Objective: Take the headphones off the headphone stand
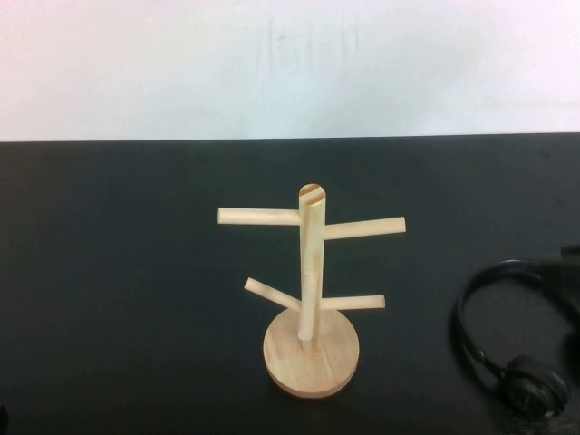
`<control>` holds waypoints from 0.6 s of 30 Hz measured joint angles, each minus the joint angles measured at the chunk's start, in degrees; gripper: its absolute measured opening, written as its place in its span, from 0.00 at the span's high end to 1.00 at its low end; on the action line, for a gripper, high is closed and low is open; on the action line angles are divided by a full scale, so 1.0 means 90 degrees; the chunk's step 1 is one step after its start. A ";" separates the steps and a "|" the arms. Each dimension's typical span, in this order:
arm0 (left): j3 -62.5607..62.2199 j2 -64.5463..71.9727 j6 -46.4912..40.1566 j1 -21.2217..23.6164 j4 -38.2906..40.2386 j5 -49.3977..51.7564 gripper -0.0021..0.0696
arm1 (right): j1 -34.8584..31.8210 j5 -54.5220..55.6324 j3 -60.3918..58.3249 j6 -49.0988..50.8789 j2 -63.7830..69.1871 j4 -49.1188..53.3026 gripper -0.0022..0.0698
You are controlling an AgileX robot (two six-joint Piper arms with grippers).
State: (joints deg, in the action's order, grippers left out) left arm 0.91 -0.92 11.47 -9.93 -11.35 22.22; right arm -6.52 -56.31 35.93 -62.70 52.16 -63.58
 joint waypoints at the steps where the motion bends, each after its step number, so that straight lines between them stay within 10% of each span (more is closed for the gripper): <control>1: 0.0000 0.0000 0.0000 0.0000 0.0000 0.0000 0.97 | 0.0000 -0.0242 0.0000 0.0000 -0.0316 0.0126 0.66; 9: 0.0000 0.0000 0.0000 0.0000 0.0000 0.0000 0.97 | 0.0226 -0.0938 0.0000 0.1521 -0.2194 0.1877 0.94; 18: 0.0000 0.0000 0.0000 0.0000 0.0000 0.0000 0.97 | 0.0239 -0.0870 0.0000 0.3001 -0.2922 0.3651 0.97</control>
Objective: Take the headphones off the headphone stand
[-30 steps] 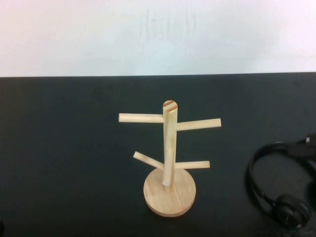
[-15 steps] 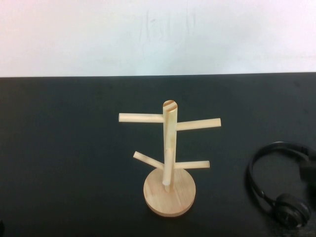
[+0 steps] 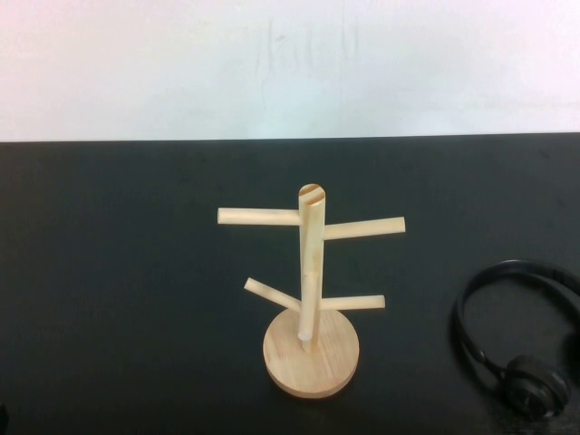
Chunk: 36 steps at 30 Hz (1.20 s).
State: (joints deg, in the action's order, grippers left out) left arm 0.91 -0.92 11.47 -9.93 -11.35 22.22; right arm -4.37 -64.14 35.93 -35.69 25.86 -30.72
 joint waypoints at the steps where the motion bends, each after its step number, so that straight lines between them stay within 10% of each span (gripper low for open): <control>1: 0.0000 0.0000 0.0000 0.0000 0.0000 0.0000 0.97 | 0.0000 -0.0015 0.0000 0.0050 0.0000 0.0033 0.97; 20: 0.0000 0.0000 0.0000 0.0000 0.0000 0.0000 0.97 | 0.0000 0.0166 -0.0027 -0.0077 -0.1605 0.0857 0.97; 36: 0.0000 0.0000 0.0000 0.0000 0.0000 0.0000 0.97 | 0.0372 0.4826 -0.2454 0.2938 -0.2322 0.3102 0.97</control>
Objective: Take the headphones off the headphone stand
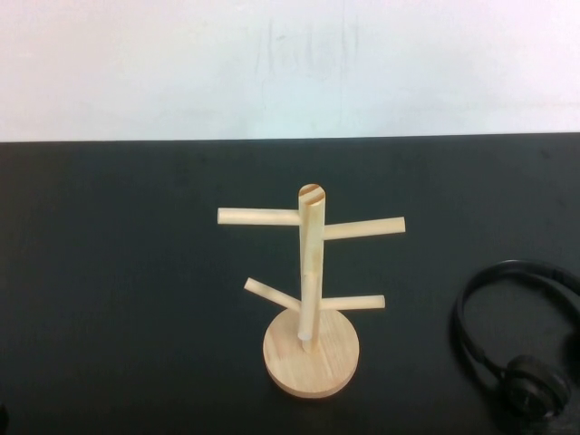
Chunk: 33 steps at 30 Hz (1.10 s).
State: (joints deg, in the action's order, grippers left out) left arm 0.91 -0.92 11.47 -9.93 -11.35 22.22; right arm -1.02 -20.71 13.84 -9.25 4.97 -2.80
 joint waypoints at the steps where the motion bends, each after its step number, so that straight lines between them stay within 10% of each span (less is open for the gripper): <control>1: 0.0000 0.0000 0.0000 0.0000 0.0000 0.0000 0.97 | 0.0000 0.0079 -0.0056 0.0020 -0.0045 0.0012 0.97; 14: 0.0000 0.0000 0.0000 0.0000 0.0000 0.0000 0.97 | 0.0000 0.0285 -0.0154 0.0154 -0.0133 -0.0670 0.97; 22: 0.0000 0.0000 0.0000 0.0000 0.0000 0.0000 0.97 | 0.0000 0.0371 -0.0521 0.2218 -0.0133 0.1437 0.97; 33: 0.0000 0.0000 0.0000 0.0000 0.0000 0.0000 0.97 | 0.0000 0.0807 -0.1589 0.2335 -0.0148 0.2247 0.97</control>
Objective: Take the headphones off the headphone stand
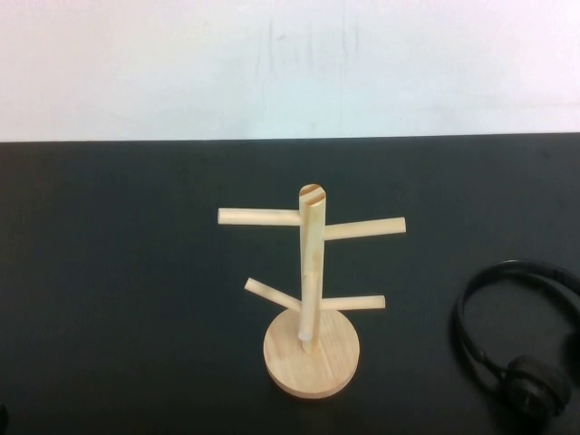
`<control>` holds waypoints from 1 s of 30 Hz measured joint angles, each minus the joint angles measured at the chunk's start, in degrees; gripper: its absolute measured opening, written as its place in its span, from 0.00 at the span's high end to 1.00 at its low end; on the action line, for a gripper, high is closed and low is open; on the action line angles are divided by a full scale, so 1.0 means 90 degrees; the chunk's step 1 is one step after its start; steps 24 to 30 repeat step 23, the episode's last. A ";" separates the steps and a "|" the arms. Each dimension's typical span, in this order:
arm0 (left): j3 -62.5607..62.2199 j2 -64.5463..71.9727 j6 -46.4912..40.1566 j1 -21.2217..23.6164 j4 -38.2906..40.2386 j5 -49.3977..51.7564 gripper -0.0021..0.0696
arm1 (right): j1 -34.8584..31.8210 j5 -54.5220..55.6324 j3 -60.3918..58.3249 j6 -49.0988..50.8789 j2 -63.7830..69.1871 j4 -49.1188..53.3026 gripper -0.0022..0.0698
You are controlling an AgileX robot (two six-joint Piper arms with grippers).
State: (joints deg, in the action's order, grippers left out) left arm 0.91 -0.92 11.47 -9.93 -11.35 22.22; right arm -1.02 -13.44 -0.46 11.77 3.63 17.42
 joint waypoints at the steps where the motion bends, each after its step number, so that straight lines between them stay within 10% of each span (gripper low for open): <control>1: 0.0000 0.0000 0.0000 0.0000 0.0000 0.0000 0.97 | 0.0000 -0.0092 -0.0071 0.0011 -0.0042 0.0000 0.97; 30: 0.0000 0.0000 0.0000 0.0000 0.0000 0.0000 0.97 | 0.0000 -0.1009 -0.0112 0.0222 -0.0450 -0.0064 0.97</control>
